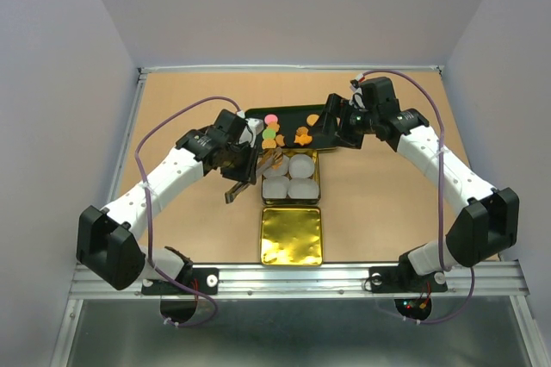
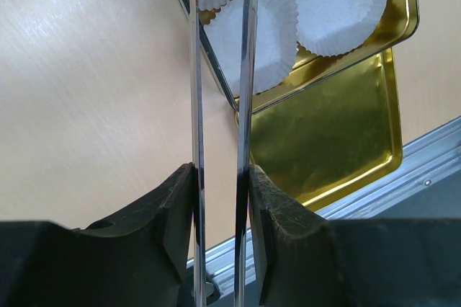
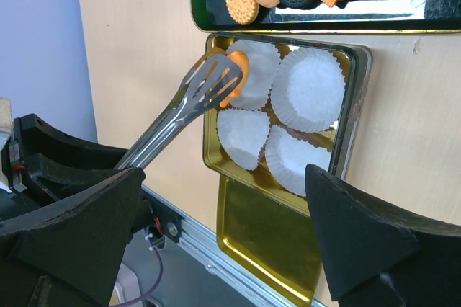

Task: Pack the cookies

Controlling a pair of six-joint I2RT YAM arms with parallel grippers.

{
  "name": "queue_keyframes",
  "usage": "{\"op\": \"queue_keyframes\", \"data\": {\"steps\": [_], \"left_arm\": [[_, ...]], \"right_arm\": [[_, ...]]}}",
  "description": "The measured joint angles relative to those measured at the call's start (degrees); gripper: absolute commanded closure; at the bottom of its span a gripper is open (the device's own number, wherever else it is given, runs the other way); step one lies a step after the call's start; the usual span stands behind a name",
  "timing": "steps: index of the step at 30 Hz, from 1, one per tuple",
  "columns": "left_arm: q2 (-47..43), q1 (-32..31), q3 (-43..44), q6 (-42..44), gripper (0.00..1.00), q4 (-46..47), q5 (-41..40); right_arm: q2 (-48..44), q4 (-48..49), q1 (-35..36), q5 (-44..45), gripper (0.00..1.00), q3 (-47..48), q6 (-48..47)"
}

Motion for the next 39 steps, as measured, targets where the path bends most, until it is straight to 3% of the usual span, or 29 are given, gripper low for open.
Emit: {"op": "queue_keyframes", "data": {"steps": [7, 19, 39], "left_arm": [[0.0, -0.31, -0.35, -0.02, 0.69, 0.31, -0.81], [0.0, -0.31, -0.46, -0.07, 0.52, 0.42, -1.62], [0.07, -0.37, -0.44, 0.0, 0.51, 0.9, -1.68]], "right_arm": [[0.0, 0.0, 0.0, 0.02, 0.0, 0.0, 0.13], [0.0, 0.0, 0.0, 0.02, 0.0, 0.0, 0.11], [0.0, 0.02, 0.0, 0.02, 0.0, 0.0, 0.11]]}}
